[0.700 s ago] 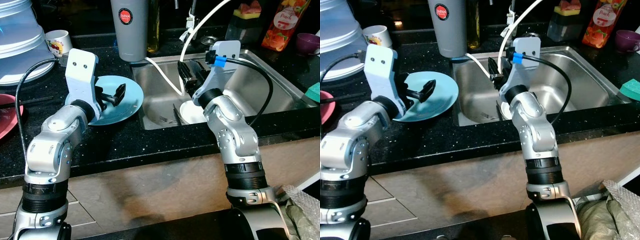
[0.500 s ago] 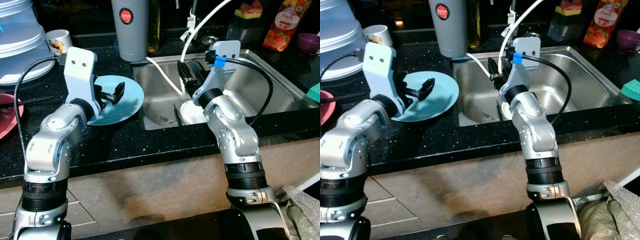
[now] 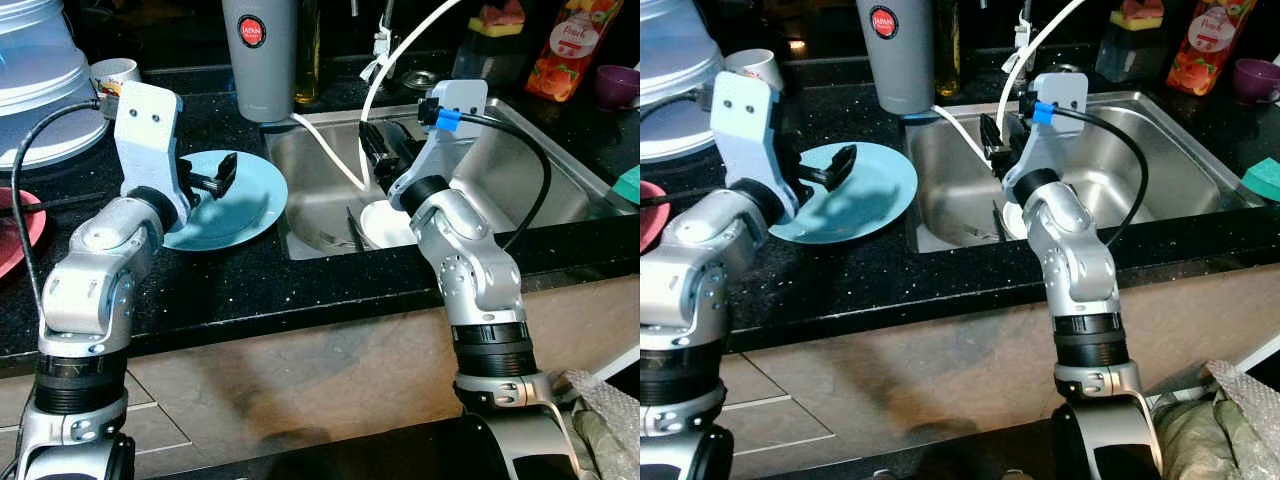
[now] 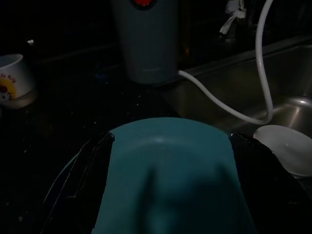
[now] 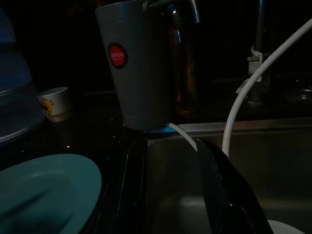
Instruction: Kitchen organization
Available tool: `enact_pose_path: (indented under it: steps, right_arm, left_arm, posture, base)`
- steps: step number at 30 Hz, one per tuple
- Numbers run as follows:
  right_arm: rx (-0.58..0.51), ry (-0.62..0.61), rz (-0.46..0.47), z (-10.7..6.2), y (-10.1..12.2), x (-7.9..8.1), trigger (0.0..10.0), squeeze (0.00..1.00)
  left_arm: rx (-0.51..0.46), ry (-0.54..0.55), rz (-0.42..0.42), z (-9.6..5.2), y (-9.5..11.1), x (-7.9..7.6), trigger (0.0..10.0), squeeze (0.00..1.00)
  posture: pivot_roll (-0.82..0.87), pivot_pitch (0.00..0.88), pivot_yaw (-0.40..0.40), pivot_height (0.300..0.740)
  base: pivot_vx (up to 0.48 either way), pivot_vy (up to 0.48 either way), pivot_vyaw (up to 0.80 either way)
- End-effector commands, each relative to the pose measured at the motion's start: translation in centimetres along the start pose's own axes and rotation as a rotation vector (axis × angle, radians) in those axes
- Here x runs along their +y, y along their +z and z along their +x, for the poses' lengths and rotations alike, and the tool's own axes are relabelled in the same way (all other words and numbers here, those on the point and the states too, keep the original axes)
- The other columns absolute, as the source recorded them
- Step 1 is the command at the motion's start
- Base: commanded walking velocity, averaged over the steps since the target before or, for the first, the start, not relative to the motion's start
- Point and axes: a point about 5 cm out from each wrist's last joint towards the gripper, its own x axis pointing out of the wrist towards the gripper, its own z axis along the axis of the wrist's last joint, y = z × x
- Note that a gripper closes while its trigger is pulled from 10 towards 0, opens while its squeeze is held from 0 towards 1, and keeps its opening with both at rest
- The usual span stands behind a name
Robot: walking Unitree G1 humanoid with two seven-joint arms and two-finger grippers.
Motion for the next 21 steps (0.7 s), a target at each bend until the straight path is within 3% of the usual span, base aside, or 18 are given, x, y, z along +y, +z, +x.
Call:
enact_pose_path:
  steps: [1, 3, 4, 5, 6, 7, 9, 10, 11, 13, 14, 15, 21]
  right_arm:
    - [0.002, 0.011, -0.003, 0.1, 0.0, 0.1, 10.0, 0.0]
    - [0.005, 0.012, 0.0, 0.1, 0.0, 0.1, 10.0, 0.0]
    - [0.012, 0.019, 0.003, 0.1, -0.1, 0.2, 10.0, 0.0]
    - [0.018, 0.025, 0.004, 0.1, -0.1, 0.2, 10.0, 0.0]
    - [0.018, 0.025, 0.004, 0.1, -0.1, 0.2, 10.0, 0.0]
    - [0.029, 0.037, 0.007, 0.1, -0.3, 0.4, 10.0, 0.0]
    - [0.033, 0.04, 0.009, 0.1, -0.3, 0.4, 10.0, 0.0]
    - [0.039, 0.045, 0.007, 0.1, -0.4, 0.5, 10.0, 0.0]
    - [0.044, 0.048, 0.005, 0.1, -0.4, 0.5, 10.0, 0.0]
    - [0.052, 0.058, -0.002, 0.0, -0.5, 0.6, 10.0, 0.0]
    - [0.078, 0.083, -0.016, -0.1, -0.9, 0.8, 10.0, 0.0]
    - [0.086, 0.09, -0.02, -0.1, -1.0, 0.8, 10.0, 0.0]
    - [0.111, 0.111, -0.026, -0.2, -1.3, 1.0, 10.0, 0.0]
  left_arm:
    - [0.036, 0.02, -0.041, 0.1, -0.1, 0.6, 10.0, 0.0]
    - [0.052, 0.018, -0.06, 0.0, -0.2, 0.7, 10.0, 0.05]
    - [0.069, 0.012, -0.063, -0.1, -0.3, 0.8, 10.0, 0.86]
    - [0.1, 0.019, -0.058, -0.2, -0.6, 0.9, 10.0, 0.94]
    - [0.1, 0.019, -0.058, -0.2, -0.6, 0.9, 10.0, 0.94]
    - [0.151, 0.05, -0.054, -0.4, -1.2, 1.3, 10.0, 0.81]
    - [0.167, 0.062, -0.058, -0.4, -1.3, 1.4, 10.0, 0.81]
    - [0.177, 0.099, -0.078, -0.4, -1.5, 1.9, 10.0, 0.05]
    - [0.183, 0.124, -0.092, -0.5, -1.6, 2.2, 10.0, 0.0]
    - [0.198, 0.165, -0.106, -0.5, -1.8, 2.8, 10.0, 0.0]
    - [0.251, 0.259, -0.149, -0.9, -2.5, 4.3, 10.0, 0.0]
    - [0.269, 0.284, -0.158, -1.0, -2.7, 4.7, 10.0, 0.0]
    - [0.333, 0.354, -0.187, -1.6, -3.5, 5.6, 10.0, 0.0]
  posture:
    - [0.02, 0.091, 0.003, 0.74]
    - [0.02, 0.091, 0.003, 0.74]
    - [0.02, 0.091, 0.003, 0.74]
    - [0.02, 0.094, 0.004, 0.74]
    - [0.02, 0.094, 0.004, 0.74]
    - [0.02, 0.095, 0.004, 0.74]
    - [0.02, 0.098, 0.002, 0.74]
    - [0.02, 0.099, 0.002, 0.74]
    - [0.02, 0.099, 0.002, 0.74]
    - [0.02, 0.1, 0.002, 0.74]
    - [0.02, 0.101, 0.001, 0.74]
    - [0.02, 0.102, 0.001, 0.74]
    - [0.02, 0.104, 0.001, 0.74]
  base:
    - [0.0, 0.0, 0.0]
    - [0.0, 0.0, 0.0]
    - [0.0, 0.0, 0.0]
    - [0.0, 0.0, 0.0]
    - [0.0, 0.0, 0.0]
    - [0.0, 0.0, 0.0]
    - [0.0, 0.0, 0.0]
    - [0.0, 0.0, 0.0]
    - [0.0, 0.0, 0.0]
    - [0.0, 0.0, 0.0]
    - [0.0, 0.0, 0.0]
    - [0.0, 0.0, 0.0]
    - [0.0, 0.0, 0.0]
